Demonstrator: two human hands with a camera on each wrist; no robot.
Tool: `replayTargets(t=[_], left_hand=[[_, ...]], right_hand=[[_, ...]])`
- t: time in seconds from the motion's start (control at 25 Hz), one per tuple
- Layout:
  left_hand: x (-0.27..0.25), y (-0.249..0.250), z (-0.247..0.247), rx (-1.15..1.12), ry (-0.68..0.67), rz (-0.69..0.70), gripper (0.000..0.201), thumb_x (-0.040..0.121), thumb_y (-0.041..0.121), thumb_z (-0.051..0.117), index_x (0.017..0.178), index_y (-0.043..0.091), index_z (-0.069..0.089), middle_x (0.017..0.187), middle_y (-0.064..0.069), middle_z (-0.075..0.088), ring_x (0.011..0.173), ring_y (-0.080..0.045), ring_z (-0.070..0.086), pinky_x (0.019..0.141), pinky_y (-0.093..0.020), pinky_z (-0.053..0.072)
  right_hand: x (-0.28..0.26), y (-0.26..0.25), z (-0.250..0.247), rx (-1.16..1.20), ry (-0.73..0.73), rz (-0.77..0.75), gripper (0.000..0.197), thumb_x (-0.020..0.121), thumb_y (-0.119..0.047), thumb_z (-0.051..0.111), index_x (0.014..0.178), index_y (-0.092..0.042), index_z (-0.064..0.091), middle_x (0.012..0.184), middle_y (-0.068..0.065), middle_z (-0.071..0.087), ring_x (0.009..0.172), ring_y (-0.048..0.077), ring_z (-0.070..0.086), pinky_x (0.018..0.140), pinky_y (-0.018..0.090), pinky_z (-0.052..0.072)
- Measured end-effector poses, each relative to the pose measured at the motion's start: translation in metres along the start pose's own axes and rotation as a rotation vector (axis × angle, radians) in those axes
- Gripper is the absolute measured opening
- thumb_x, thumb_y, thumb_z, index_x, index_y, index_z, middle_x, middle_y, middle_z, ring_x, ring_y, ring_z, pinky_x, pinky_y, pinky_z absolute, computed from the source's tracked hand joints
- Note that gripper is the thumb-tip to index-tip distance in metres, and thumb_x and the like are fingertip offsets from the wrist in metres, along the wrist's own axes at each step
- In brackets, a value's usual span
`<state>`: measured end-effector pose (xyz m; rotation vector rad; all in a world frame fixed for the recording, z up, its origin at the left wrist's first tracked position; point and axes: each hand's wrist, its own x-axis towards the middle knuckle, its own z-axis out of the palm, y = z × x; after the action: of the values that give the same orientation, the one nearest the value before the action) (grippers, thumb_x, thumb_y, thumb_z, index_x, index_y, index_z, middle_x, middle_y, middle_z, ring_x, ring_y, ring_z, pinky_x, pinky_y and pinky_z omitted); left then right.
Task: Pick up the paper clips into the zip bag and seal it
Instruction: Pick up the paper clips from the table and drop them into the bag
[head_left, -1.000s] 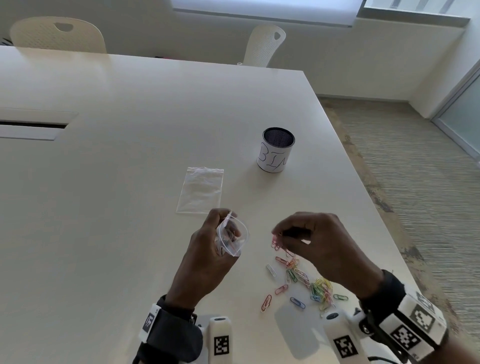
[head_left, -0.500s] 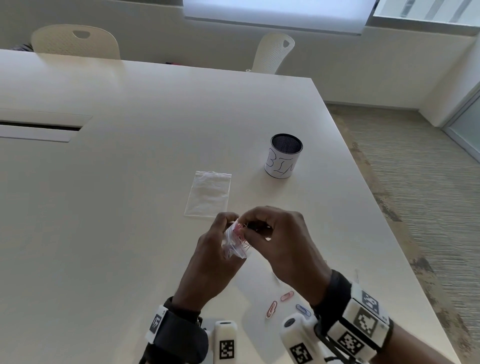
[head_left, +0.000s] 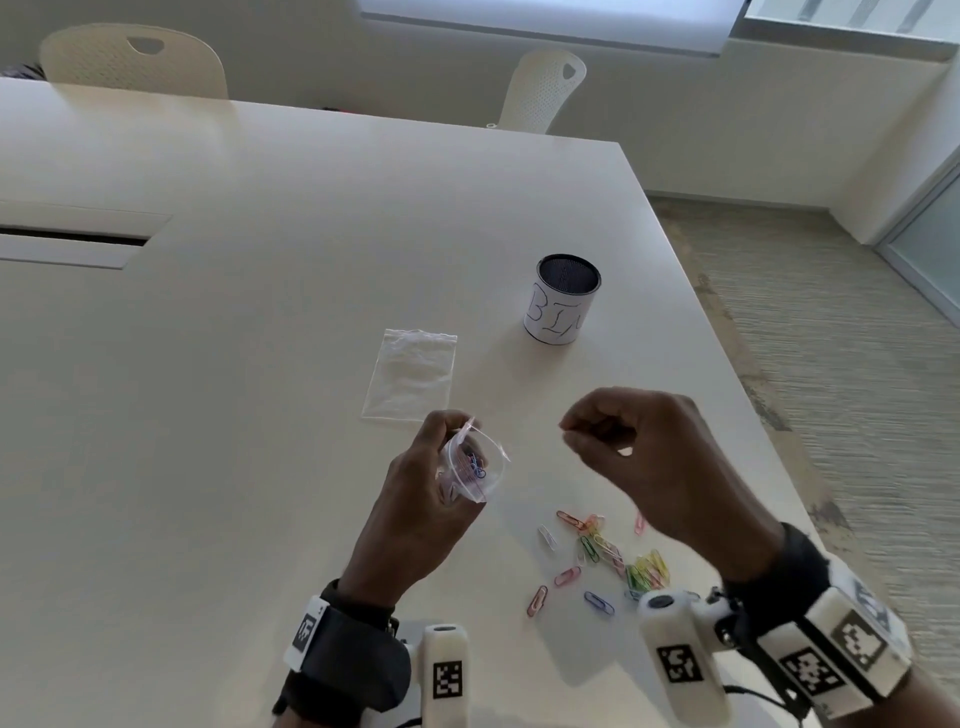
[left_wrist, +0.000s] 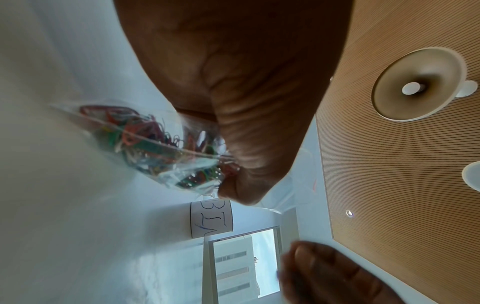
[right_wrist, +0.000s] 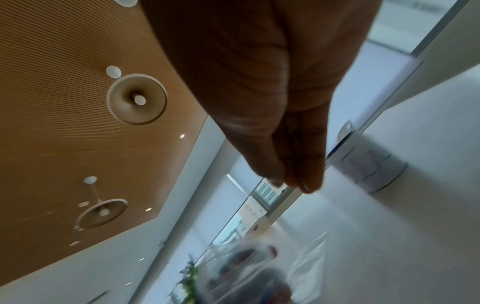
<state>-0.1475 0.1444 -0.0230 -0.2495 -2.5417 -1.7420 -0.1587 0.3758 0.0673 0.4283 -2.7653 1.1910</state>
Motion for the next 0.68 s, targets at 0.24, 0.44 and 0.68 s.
replayTargets(t=[0.24,0.44,0.68], left_hand=[[0.000,0.000,0.001,0.011,-0.015,0.018,0.053,0.083,0.004,0.082,0.120,0.030,0.056,0.103,0.024,0.070,0.090,-0.006,0.071,0.075,-0.010,0.053],[-0.001,0.001,0.001,0.034,-0.018,0.032,0.054,0.082,0.003,0.082,0.120,0.031,0.057,0.106,0.029,0.067,0.092,-0.002,0.069,0.073,-0.006,0.051],[0.000,0.001,0.002,0.037,-0.023,0.034,0.053,0.082,0.000,0.082,0.120,0.029,0.058,0.106,0.027,0.068,0.092,-0.003,0.069,0.072,-0.005,0.050]], right_hand=[[-0.055,0.082,-0.045,-0.358,-0.272,0.363,0.027,0.093,-0.040,0.074,0.118,-0.029,0.069,0.106,-0.016,0.068,0.088,-0.002,0.067,0.073,0.018,0.054],[-0.085,0.099,-0.020,-0.289,-0.214,0.381,0.030,0.105,-0.022,0.058,0.134,-0.024,0.062,0.122,-0.009,0.059,0.097,-0.002,0.062,0.081,0.011,0.049],[-0.099,0.077,-0.018,-0.090,-0.241,0.307,0.031,0.096,-0.033,0.071,0.126,-0.026,0.069,0.115,-0.018,0.061,0.101,0.001,0.068,0.089,0.022,0.060]])
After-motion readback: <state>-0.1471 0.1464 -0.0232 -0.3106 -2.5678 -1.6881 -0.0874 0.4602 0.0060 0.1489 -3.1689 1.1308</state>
